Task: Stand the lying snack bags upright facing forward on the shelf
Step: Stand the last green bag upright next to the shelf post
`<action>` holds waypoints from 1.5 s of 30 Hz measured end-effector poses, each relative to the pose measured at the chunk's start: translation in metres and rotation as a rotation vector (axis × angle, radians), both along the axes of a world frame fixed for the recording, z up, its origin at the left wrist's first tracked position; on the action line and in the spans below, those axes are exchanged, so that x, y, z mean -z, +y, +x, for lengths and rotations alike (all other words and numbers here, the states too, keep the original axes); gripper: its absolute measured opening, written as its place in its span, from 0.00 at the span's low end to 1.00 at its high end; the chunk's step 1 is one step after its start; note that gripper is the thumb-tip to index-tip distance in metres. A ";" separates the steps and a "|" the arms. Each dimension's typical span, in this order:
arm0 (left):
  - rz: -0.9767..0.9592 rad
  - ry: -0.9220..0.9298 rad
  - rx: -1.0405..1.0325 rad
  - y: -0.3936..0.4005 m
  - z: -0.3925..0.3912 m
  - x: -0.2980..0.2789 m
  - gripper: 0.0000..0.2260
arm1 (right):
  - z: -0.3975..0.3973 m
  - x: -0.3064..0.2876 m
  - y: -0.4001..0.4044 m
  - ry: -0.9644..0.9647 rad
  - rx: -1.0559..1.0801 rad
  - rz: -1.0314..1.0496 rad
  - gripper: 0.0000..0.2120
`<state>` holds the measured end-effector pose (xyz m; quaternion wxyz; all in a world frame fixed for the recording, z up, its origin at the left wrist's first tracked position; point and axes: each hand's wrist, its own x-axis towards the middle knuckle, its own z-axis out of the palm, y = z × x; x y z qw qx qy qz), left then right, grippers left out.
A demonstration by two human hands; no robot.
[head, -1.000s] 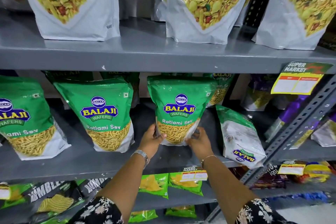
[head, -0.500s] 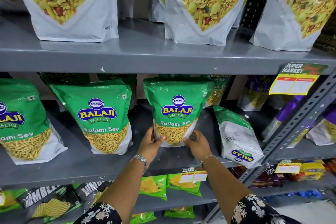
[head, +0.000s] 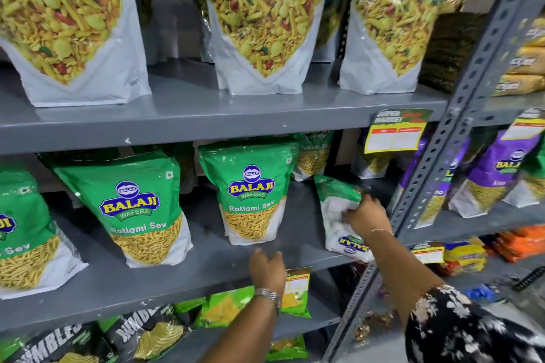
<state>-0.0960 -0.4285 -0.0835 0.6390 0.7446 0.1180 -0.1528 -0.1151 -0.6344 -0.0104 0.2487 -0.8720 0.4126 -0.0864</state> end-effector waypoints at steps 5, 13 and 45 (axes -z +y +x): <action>-0.024 0.022 0.326 -0.052 -0.005 -0.030 0.22 | -0.001 0.013 -0.015 0.046 -0.006 0.119 0.35; -0.285 0.263 0.398 -0.103 0.016 -0.030 0.19 | 0.017 0.020 -0.014 0.139 0.040 0.207 0.54; -0.493 0.261 0.459 -0.084 0.039 -0.009 0.24 | -0.003 0.023 -0.054 -0.522 -0.134 1.214 0.19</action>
